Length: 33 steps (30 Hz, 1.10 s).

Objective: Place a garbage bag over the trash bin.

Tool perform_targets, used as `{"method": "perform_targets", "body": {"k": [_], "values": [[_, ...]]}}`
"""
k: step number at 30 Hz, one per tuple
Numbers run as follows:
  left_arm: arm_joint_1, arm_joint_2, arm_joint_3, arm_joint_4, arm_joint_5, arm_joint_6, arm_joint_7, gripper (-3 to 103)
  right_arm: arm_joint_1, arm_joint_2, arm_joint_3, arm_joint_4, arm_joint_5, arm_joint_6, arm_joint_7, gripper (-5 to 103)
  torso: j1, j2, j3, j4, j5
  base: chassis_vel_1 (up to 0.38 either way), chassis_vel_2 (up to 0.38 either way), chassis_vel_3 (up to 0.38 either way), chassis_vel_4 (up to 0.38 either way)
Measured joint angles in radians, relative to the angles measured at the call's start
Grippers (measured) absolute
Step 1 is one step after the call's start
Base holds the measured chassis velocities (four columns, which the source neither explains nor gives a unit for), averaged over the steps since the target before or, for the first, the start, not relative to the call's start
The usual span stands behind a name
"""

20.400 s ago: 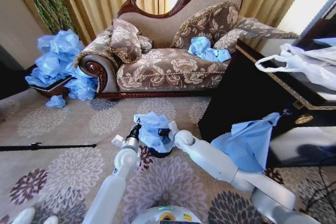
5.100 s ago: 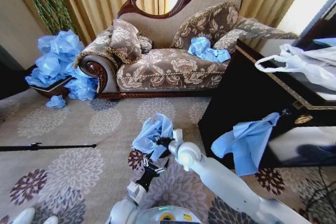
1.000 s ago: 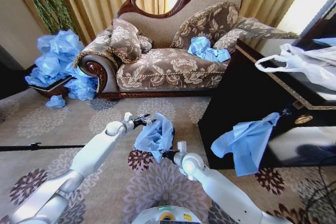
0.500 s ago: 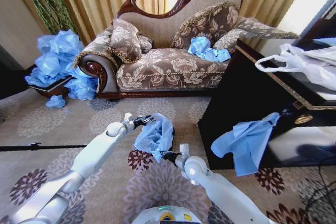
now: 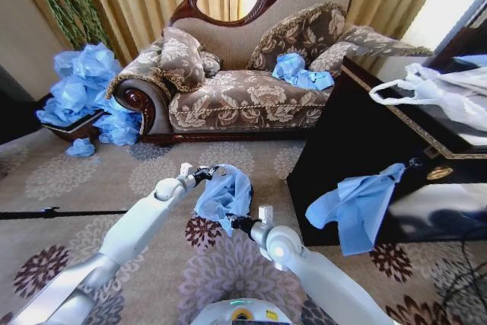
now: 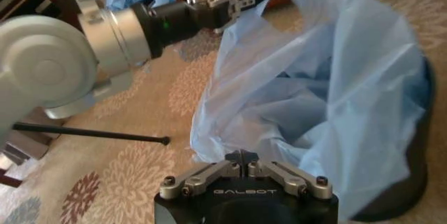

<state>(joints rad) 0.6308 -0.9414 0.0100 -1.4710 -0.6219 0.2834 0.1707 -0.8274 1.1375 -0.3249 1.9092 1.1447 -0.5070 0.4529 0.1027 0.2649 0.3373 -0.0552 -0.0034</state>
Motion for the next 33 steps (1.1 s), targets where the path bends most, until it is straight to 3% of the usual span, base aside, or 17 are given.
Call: {"method": "perform_targets", "body": {"k": [5,21,33], "values": [[0.015,0.004,-0.005,-0.027,-0.006,0.002,-0.010,0,0.059,0.066,-0.047,-0.117,-0.011,0.004,0.017,0,0.000,0.000,0.000,0.0001,-0.0002,0.000,0.000,0.000,0.000],[0.039,0.005,-0.052,-0.056,-0.013,0.006,-0.008,0,0.090,0.103,-0.079,-0.278,0.007,0.001,0.022,0,0.000,0.000,0.000,-0.0001,-0.0001,0.000,0.000,0.000,0.000],[0.088,0.059,-0.115,-0.166,-0.047,0.057,-0.104,0,0.035,0.068,-0.054,-0.283,0.015,-0.016,0.070,0,0.000,0.000,0.000,-0.0002,0.0000,0.000,0.000,0.000,0.000]]}}
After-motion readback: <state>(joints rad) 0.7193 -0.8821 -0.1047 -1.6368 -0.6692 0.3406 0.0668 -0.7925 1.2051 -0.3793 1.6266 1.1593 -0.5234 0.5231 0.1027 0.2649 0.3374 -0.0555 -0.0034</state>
